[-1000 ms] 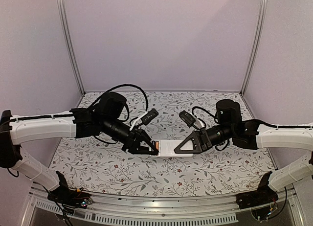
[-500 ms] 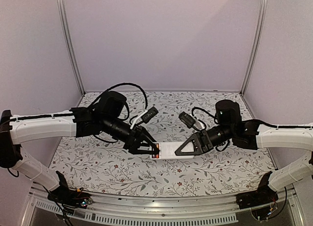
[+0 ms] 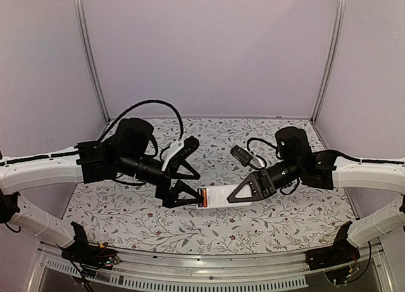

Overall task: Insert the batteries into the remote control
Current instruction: Load the battery into the battery compartment, then adjust the remote control without the battery cover.

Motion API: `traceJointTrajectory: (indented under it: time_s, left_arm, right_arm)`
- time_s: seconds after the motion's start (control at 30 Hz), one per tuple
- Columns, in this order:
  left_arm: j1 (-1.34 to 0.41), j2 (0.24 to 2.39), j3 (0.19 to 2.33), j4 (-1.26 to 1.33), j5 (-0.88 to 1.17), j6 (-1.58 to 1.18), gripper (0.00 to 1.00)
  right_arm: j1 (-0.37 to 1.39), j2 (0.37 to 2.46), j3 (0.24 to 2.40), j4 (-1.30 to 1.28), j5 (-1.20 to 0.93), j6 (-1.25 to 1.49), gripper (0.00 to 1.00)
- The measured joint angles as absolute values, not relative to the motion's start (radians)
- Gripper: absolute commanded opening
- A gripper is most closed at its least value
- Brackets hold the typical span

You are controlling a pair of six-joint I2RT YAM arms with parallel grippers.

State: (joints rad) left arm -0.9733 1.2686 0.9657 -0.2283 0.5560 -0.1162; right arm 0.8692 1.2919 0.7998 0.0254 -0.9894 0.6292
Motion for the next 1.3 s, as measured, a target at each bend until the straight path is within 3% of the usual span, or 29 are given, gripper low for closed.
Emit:
traceJointTrajectory:
  time_s: [0.4, 0.57, 0.77, 0.8, 0.93, 1.07, 1.3]
  left_arm:
    - [-1.283, 1.32, 1.067, -0.371, 0.026, 0.219, 0.97]
    - [-1.347, 1.419, 1.123, -0.405, -0.152, 0.307, 0.82]
    - [-1.363, 1.474, 1.158, -0.439, -0.241, 0.355, 0.52]
    - [-1.366, 1.476, 1.158, -0.442, -0.249, 0.357, 0.49]
    - [-1.369, 1.485, 1.162, -0.445, -0.267, 0.348, 0.4]
    - [-1.369, 1.501, 1.163, -0.439, -0.31, 0.332, 0.37]
    - [-1.365, 1.533, 1.169, -0.382, -0.417, 0.223, 0.38]
  right_arm:
    - [0.869, 1.346, 0.809, 0.002, -0.982, 0.656, 0.0]
    - [0.869, 1.357, 0.812, 0.0, -0.983, 0.67, 0.01]
    - [0.869, 1.368, 0.812, 0.0, -0.98, 0.683, 0.03]
    - [0.869, 1.369, 0.813, 0.001, -0.979, 0.685, 0.05]
    - [0.868, 1.374, 0.813, 0.002, -0.974, 0.681, 0.34]
    - [0.861, 1.376, 0.815, -0.001, -0.962, 0.699, 0.49]
    - [0.817, 1.338, 0.816, 0.001, -0.884, 0.722, 0.53]
